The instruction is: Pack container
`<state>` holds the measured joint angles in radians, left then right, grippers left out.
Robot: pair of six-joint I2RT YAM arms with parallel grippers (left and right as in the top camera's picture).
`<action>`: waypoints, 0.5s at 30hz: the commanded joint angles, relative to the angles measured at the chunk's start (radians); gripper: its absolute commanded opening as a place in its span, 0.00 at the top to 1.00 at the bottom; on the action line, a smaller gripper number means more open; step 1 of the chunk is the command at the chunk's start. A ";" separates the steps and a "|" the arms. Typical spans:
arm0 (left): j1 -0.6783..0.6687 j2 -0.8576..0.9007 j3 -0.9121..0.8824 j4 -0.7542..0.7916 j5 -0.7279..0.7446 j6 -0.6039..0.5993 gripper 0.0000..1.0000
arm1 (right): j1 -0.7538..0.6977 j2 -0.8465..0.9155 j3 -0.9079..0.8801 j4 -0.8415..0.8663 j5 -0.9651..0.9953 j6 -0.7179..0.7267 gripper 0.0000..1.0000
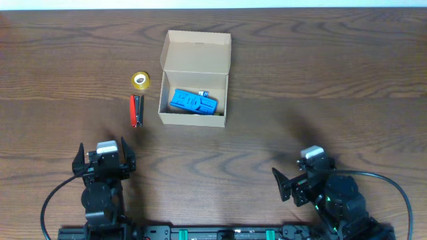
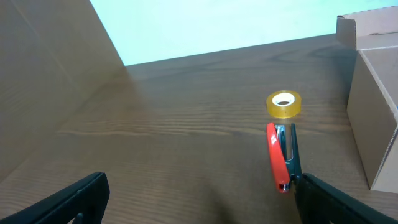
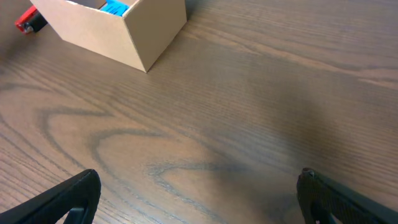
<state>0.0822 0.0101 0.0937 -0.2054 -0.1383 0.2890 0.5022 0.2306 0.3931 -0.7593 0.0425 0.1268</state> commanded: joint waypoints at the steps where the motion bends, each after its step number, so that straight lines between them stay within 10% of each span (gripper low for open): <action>1: -0.004 -0.005 -0.027 -0.009 -0.018 0.003 0.05 | -0.005 -0.008 -0.003 -0.001 0.013 0.018 0.01; 15: -0.004 0.347 0.219 -0.008 0.225 -0.114 0.05 | -0.005 -0.008 -0.003 -0.001 0.013 0.018 0.01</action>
<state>0.0822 0.2695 0.2035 -0.2260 0.0345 0.2478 0.5022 0.2306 0.3916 -0.7597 0.0460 0.1268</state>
